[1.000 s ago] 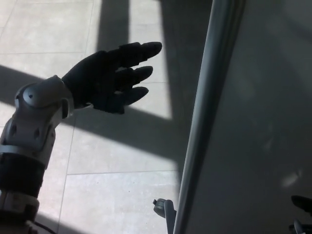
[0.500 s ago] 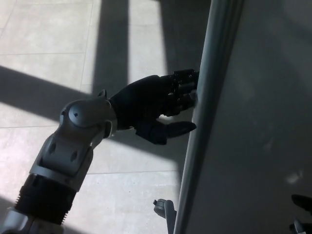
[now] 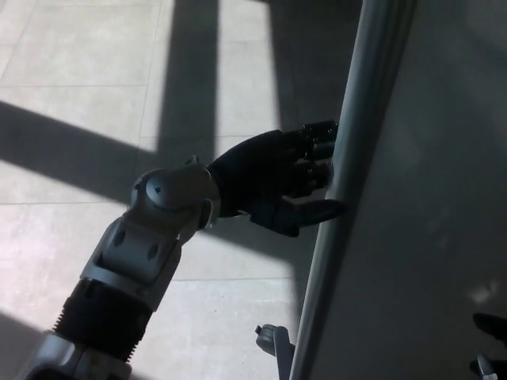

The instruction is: A white board is being place on the right hand side and parallel to the robot and the robot uses its left hand to grab on the leftside of the whiteboard and drag the whiteboard from the right hand side to the left hand side

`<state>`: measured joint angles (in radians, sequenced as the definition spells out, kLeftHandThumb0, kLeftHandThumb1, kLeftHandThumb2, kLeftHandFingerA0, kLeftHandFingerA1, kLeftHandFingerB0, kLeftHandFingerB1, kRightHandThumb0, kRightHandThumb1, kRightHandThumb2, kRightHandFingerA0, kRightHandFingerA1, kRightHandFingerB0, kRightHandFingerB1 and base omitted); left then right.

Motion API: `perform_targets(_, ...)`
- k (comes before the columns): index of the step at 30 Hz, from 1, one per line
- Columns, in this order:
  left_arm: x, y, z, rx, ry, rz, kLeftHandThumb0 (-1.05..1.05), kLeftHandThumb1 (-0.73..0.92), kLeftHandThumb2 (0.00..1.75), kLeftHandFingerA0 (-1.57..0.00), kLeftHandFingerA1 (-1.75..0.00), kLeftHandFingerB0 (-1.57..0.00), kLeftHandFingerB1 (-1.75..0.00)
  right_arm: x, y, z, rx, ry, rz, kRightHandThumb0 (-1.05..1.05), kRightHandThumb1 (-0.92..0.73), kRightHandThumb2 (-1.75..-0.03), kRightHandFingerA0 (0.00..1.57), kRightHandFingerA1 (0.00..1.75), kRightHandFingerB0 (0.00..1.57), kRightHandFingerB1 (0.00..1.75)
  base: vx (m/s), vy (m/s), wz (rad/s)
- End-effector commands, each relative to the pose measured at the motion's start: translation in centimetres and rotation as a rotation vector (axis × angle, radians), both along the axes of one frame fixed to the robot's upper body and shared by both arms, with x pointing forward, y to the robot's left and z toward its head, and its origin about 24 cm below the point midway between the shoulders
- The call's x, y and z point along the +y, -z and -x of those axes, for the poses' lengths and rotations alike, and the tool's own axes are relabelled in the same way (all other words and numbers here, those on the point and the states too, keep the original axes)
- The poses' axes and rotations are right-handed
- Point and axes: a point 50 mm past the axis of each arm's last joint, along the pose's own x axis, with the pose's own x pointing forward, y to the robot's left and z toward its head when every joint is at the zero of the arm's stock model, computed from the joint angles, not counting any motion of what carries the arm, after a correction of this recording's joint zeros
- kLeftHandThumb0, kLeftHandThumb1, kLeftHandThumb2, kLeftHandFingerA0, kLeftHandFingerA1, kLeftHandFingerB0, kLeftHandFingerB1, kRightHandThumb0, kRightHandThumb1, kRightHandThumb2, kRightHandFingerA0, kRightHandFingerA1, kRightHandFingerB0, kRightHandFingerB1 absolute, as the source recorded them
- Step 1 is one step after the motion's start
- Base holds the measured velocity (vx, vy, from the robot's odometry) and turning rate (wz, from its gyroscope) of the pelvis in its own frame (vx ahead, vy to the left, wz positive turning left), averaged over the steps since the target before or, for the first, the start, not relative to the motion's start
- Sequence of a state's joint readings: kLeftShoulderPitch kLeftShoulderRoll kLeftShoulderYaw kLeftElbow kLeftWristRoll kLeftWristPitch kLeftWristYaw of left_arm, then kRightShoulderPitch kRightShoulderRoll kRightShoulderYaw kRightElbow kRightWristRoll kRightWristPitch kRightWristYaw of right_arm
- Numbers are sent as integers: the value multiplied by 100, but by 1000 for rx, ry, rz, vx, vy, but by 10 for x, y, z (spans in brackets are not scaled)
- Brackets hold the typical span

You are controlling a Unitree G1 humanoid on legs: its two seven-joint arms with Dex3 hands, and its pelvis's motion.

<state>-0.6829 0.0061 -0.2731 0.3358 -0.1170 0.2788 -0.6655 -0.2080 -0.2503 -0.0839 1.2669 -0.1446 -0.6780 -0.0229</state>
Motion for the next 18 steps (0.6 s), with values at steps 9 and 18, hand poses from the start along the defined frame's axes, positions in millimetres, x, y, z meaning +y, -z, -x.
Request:
perform_targets(9, -30, 6, -23, -62, -183, -84, -79, 54, 57, 0, 0, 0, 0, -4, -4, -2, -7, 0, 3, -50, -65, -107, 58, 65, 27, 51, 0, 0, 0)
perform_targets(18, -49, 10, -28, -150, -279, -123, -79, 44, 84, 0, -7, 0, 0, -4, -5, -3, -13, -13, -6, -48, -63, -106, 56, 65, 27, 52, 0, 0, 0)
